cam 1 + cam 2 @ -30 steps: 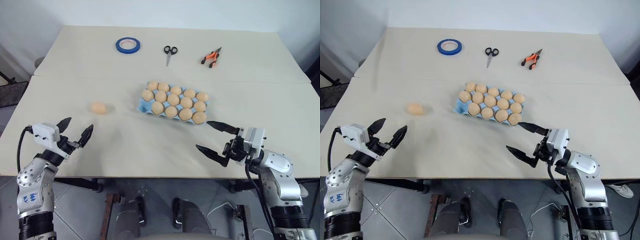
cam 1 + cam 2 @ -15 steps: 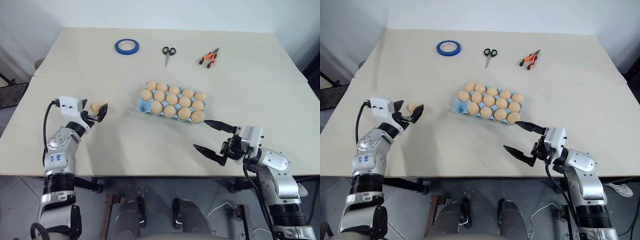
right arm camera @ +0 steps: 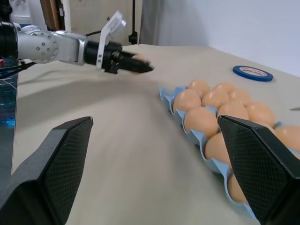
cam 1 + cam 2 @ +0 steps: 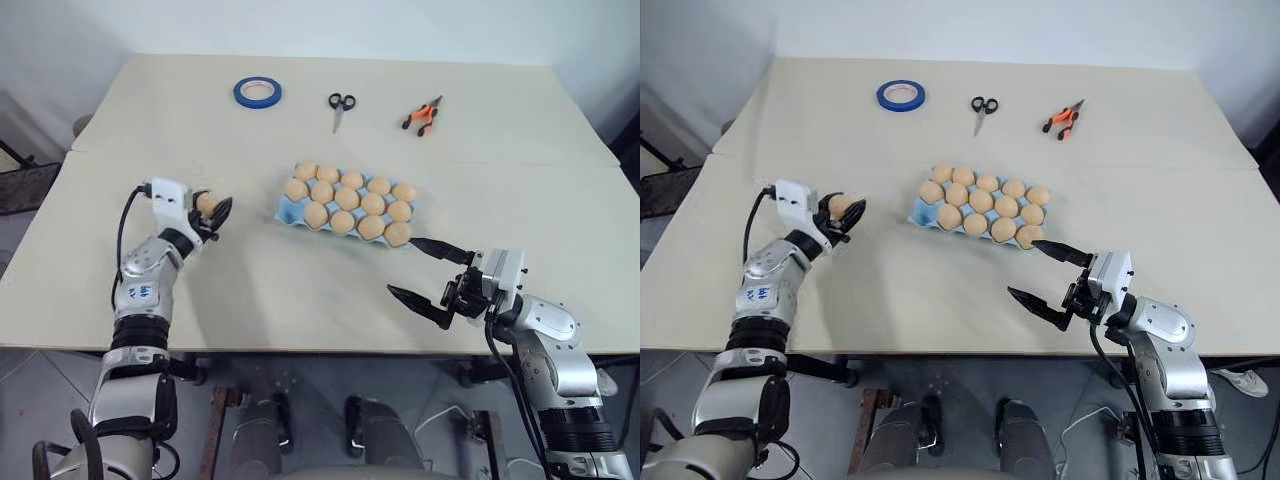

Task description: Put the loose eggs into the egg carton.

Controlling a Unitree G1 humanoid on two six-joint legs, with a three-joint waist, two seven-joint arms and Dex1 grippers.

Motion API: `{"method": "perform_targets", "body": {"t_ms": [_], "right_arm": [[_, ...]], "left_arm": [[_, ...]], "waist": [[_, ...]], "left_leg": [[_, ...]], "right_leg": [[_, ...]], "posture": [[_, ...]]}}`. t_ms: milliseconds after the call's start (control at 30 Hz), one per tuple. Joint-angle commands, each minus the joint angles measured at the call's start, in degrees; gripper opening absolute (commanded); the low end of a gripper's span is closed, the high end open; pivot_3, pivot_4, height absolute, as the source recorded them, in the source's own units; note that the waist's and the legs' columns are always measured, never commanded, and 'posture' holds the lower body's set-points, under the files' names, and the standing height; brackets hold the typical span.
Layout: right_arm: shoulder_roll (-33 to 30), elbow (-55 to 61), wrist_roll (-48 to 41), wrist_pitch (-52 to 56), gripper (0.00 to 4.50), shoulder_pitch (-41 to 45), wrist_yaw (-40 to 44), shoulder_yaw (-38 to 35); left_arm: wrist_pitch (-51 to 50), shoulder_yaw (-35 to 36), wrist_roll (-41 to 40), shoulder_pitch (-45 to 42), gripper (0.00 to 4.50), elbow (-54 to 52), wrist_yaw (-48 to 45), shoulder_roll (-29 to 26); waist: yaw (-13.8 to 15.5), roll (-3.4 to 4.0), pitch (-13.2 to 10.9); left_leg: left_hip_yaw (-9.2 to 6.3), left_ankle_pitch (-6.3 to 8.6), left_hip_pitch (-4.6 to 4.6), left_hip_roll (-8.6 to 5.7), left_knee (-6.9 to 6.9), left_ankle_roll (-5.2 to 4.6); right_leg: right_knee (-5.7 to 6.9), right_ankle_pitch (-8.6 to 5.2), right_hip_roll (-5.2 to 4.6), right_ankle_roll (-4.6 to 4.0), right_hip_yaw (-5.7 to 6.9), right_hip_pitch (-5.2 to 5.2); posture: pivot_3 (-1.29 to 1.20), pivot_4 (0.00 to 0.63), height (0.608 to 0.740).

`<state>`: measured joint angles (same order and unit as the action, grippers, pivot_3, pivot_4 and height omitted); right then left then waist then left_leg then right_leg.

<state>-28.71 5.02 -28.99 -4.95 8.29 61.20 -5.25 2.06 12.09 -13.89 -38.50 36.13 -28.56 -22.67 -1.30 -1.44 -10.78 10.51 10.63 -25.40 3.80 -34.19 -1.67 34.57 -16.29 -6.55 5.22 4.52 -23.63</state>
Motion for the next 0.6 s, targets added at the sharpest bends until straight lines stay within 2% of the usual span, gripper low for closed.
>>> {"method": "perform_targets", "body": {"t_ms": [33,167,433,600], "right_arm": [[-0.3,2.4,-0.5,-0.7,4.5,-0.2,-0.5,-1.2],[-0.2,2.4,-0.4,-0.9,4.5,-0.2,-0.8,-1.1],[0.6,3.8,0.3,-1.9,4.5,-1.7,-2.8,-1.2],[0.7,4.6,0.1,-2.1,4.5,-2.5,-3.6,-0.9]], "left_arm": [[0.8,-2.0,-2.2,-3.3,2.3,-3.8,-6.2,1.4],[-0.6,-4.7,-1.8,-5.9,2.3,-3.9,-10.7,2.8],[1.0,-9.5,2.2,-12.4,2.3,6.4,-14.5,5.5],[2.2,-8.6,2.2,-12.5,3.86,7.1,-14.0,5.0]], "waist": [[-0.1,0.0,0.0],[-0.1,0.0,0.0],[-0.5,0.0,0.0],[-0.3,-0.01,0.0]], "left_leg": [[0.0,0.0,0.0,-0.02,0.0,0.0],[0.02,0.0,0.0,-0.03,-0.07,-0.02],[0.0,0.02,0.0,0.06,-0.43,-0.11],[-0.02,0.04,-0.03,0.09,-0.53,-0.15]], "right_leg": [[-0.01,0.0,-0.01,0.01,-0.01,0.01],[0.0,0.01,0.03,0.02,0.01,0.03],[0.26,0.0,0.12,0.01,-0.01,0.04],[0.35,0.0,0.09,0.01,-0.01,0.02]], "posture": [[0.0,0.15,0.74],[0.0,0.15,0.74],[0.0,0.15,0.74],[0.0,0.15,0.74]]}}
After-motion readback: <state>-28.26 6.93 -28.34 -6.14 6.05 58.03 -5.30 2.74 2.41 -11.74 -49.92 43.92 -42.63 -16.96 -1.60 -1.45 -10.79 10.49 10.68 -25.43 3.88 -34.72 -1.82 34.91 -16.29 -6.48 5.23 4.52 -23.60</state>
